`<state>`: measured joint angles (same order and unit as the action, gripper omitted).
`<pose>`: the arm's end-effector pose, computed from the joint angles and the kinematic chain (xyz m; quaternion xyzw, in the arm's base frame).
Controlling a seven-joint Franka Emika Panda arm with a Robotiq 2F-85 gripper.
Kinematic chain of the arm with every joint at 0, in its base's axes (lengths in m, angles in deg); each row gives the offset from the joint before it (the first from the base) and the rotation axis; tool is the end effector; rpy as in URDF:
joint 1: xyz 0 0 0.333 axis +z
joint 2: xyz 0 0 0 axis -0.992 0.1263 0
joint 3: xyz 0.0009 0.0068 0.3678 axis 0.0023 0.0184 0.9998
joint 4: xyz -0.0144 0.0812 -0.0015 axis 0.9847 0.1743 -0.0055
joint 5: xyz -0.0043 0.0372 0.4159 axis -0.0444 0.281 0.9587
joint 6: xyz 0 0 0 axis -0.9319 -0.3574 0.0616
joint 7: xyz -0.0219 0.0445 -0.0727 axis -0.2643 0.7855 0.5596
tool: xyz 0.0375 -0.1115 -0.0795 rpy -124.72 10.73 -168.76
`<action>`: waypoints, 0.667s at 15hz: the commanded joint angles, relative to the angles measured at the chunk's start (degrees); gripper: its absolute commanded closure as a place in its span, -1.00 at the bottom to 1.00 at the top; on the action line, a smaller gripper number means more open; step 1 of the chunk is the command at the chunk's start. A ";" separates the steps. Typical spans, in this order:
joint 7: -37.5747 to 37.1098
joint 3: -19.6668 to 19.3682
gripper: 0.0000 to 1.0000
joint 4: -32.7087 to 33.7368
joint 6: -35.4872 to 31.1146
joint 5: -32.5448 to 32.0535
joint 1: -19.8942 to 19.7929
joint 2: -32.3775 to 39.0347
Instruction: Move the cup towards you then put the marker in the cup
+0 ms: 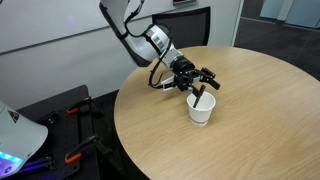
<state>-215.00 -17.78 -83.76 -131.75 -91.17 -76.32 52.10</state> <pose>0.6387 -0.0704 0.0700 0.5630 -0.4861 0.4187 0.5210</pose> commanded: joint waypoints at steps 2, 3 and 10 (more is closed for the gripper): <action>-2.16 0.63 -1.00 -2.03 0.38 0.19 -0.53 -2.53; -2.24 0.63 -1.00 -2.06 0.40 0.23 -0.55 -2.60; -3.05 0.76 -1.00 -2.08 0.62 0.39 -0.40 -2.89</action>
<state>-216.12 -17.78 -83.95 -131.70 -91.10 -76.36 51.40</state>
